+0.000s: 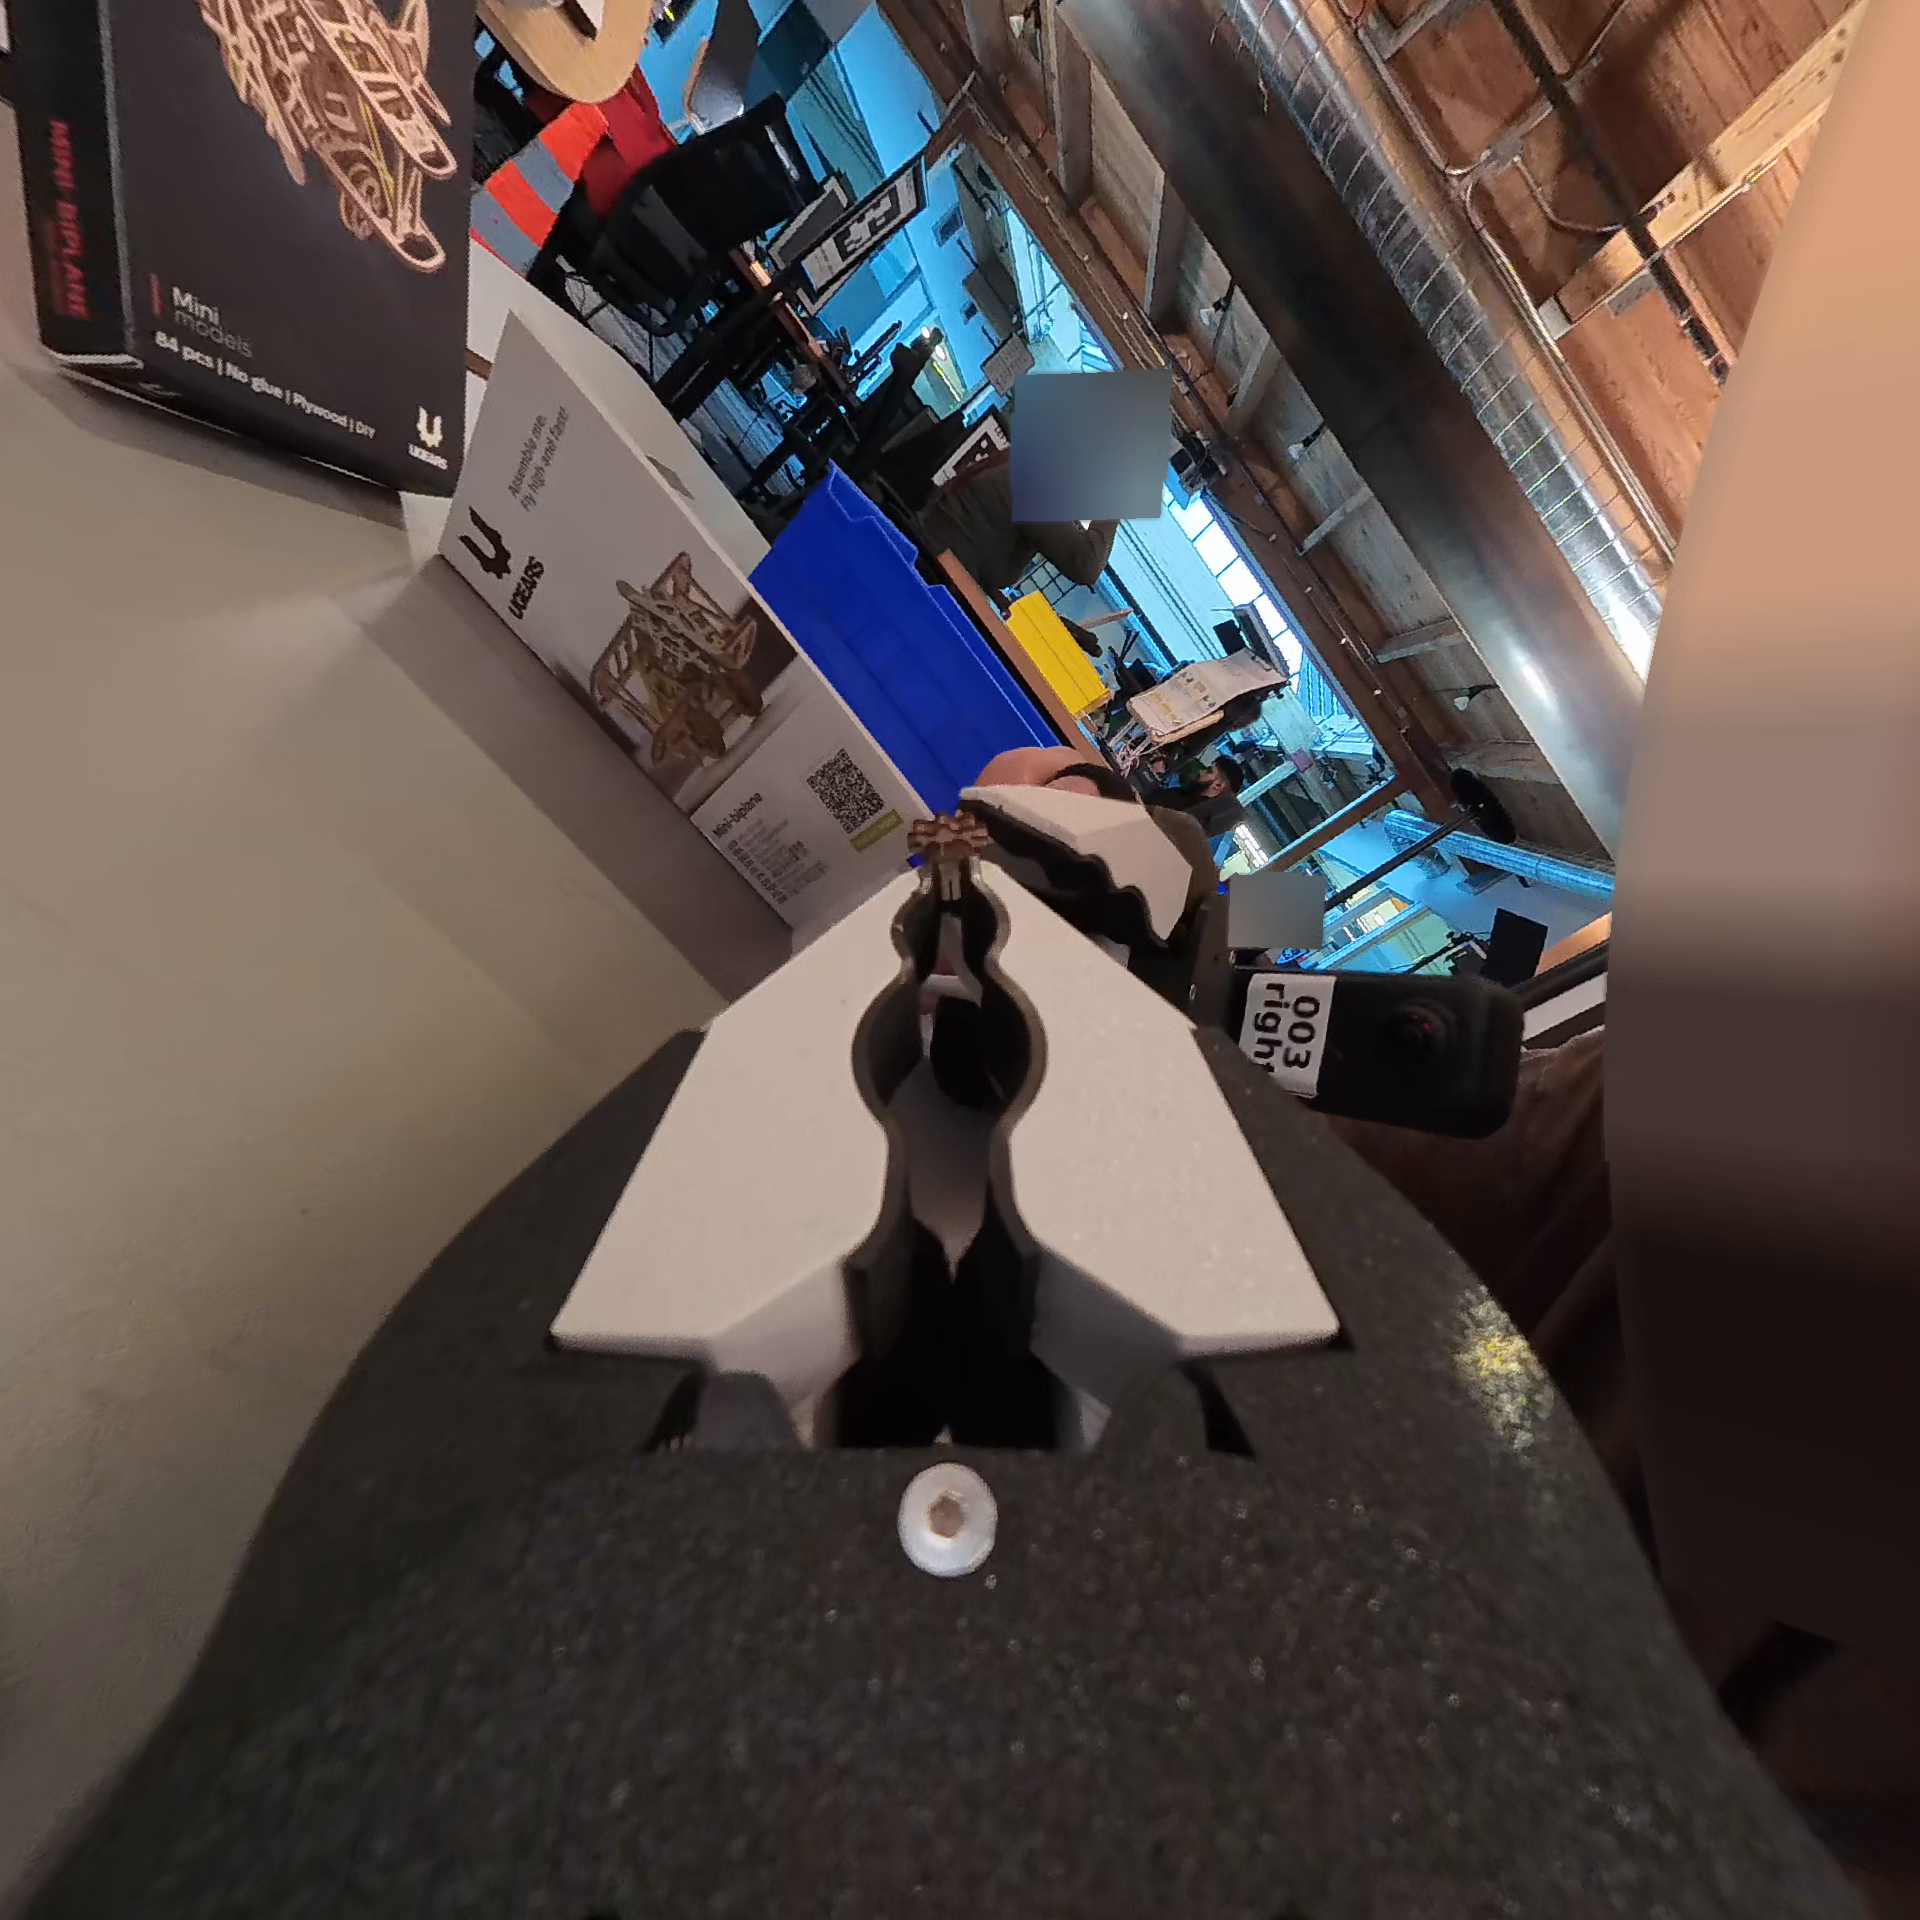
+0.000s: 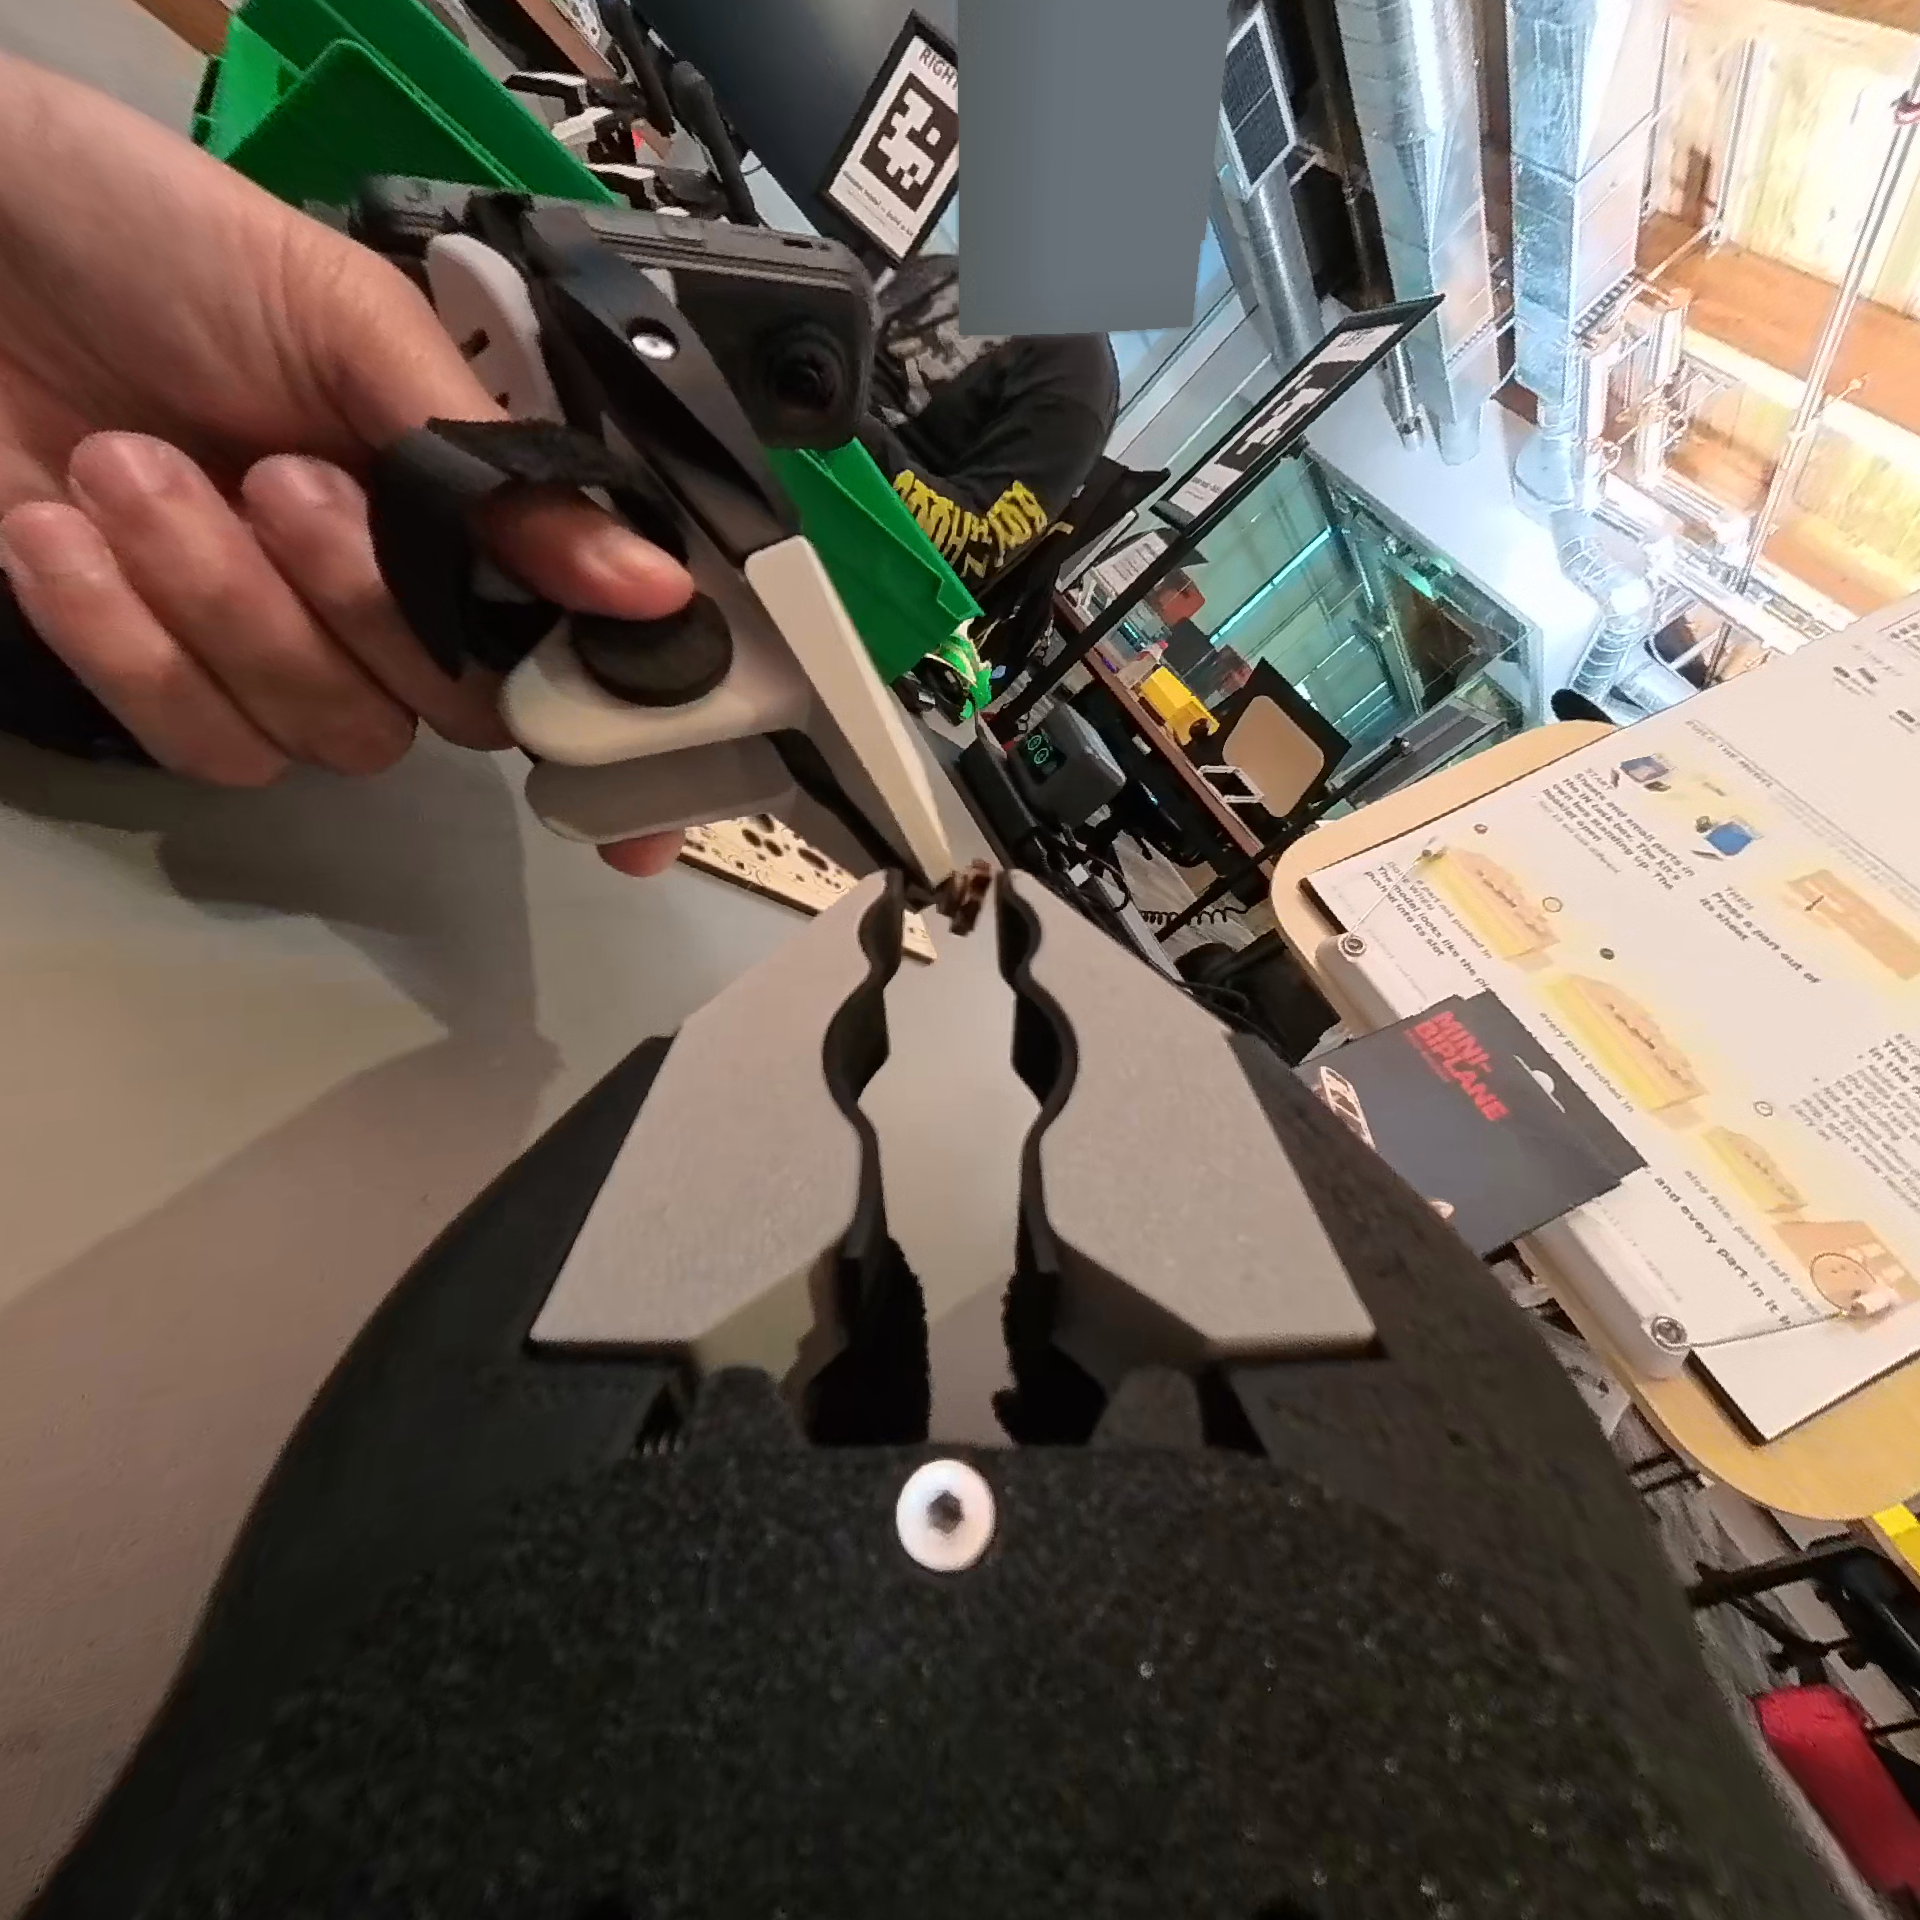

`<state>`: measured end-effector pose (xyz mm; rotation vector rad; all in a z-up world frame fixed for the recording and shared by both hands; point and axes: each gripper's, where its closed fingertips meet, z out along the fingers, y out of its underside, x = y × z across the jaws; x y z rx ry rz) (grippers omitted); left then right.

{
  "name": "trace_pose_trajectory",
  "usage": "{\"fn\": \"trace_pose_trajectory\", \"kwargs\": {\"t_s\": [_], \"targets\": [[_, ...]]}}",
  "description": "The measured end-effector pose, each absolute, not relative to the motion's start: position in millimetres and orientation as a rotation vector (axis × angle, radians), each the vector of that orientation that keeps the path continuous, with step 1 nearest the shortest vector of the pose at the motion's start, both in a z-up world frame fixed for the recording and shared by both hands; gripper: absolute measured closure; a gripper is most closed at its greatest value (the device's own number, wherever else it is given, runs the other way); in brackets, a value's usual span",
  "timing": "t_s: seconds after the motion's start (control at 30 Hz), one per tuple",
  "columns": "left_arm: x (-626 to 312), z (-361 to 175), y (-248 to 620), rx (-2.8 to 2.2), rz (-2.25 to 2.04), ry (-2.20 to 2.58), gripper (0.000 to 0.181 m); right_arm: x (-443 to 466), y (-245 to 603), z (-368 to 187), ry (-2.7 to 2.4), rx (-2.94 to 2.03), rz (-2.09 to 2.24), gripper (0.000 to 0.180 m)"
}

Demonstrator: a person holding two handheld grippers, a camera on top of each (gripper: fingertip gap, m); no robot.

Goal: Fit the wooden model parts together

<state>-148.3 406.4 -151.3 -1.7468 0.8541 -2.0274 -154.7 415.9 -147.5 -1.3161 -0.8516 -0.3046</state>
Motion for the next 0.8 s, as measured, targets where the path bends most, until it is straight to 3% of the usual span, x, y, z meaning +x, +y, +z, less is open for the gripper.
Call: {"fn": "trace_pose_trajectory", "kwargs": {"t_s": [0.47,0.6,0.8], "targets": [[-149,-151,408,-1.748,-2.029,0.845,0.180,-156,418,-148,-0.819,-1.371,-0.198,0.165],[-149,-153,402,-1.747,-2.033,0.915,0.181,-158,413,-147,-0.890,-1.304,-0.201,0.155],[-149,-156,391,-1.749,-2.032,1.012,0.180,-159,404,-153,-0.955,-1.344,-0.124,0.163]]}}
